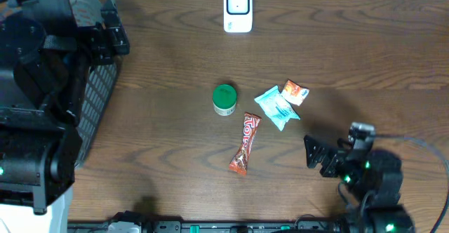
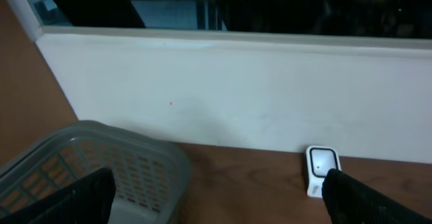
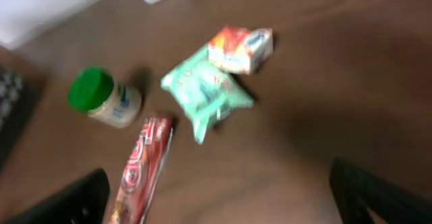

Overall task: Scan the item barcode
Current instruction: 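Reach the right gripper to the green-lidded jar and grasp it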

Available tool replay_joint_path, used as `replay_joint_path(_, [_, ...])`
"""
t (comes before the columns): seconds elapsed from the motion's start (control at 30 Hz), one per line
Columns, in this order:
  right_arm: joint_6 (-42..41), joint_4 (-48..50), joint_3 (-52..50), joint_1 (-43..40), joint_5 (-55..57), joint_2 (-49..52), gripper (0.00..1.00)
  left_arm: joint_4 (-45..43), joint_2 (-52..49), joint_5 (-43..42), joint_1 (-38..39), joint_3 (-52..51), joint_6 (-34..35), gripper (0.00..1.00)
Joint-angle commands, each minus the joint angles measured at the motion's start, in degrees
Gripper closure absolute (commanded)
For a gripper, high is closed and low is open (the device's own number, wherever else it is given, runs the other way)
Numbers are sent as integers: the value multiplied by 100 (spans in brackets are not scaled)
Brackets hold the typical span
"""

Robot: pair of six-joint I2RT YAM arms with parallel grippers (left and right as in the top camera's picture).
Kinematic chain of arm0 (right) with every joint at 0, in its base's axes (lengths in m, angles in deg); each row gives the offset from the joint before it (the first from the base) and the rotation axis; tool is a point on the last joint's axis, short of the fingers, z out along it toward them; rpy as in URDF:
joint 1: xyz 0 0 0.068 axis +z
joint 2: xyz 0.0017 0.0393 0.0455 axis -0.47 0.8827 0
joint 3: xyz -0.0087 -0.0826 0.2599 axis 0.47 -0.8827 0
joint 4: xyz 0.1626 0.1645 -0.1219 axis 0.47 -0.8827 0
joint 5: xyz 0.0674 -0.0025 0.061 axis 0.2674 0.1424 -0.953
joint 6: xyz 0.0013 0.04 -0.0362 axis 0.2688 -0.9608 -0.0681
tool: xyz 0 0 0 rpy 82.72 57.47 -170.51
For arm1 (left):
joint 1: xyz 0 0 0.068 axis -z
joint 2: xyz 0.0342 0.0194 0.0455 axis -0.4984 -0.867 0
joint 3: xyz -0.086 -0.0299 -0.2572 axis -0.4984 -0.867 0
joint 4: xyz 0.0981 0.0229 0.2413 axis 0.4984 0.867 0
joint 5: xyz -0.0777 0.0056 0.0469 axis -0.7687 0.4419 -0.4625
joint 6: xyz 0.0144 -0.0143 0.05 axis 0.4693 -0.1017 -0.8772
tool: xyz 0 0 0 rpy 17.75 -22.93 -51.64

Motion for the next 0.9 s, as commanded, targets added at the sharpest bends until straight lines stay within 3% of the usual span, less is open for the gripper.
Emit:
replay_joint_path(0.0, [179,-619,1414,444,378,1515,1,-205,264,76,-98,-299,-114,2])
replay_joint_path(0.23, [120,-2192,4256,1991,398,4852,1,-501,820,76,-361,-758,-111,2])
replay_joint_path(0.3, [133,-2190,4815,2282,400,5569,1,-525,992,76,-457,-817,-92,2])
replay_joint_path(0.47, [269,-1224,5272,2562,417,6850,1,-522,1537,74,-684,-968,153,2])
replay_joint_path(0.53, [210,-1058,5440,2645,527,7274,9,-527,1779,74,-741,-1058,164,2])
replay_joint_path(0.6, [-59,-1182,5742,2767,758,7724,11,-518,2031,74,-780,-1154,162,2])
replay_joint_path(0.73, [-214,-1661,6570,2933,1058,8489,1,-518,2599,70,-804,-1390,166,2])
replay_joint_path(0.87, [-313,-2188,7545,3084,1261,8974,1,-518,3117,-4,-804,-1602,164,2])
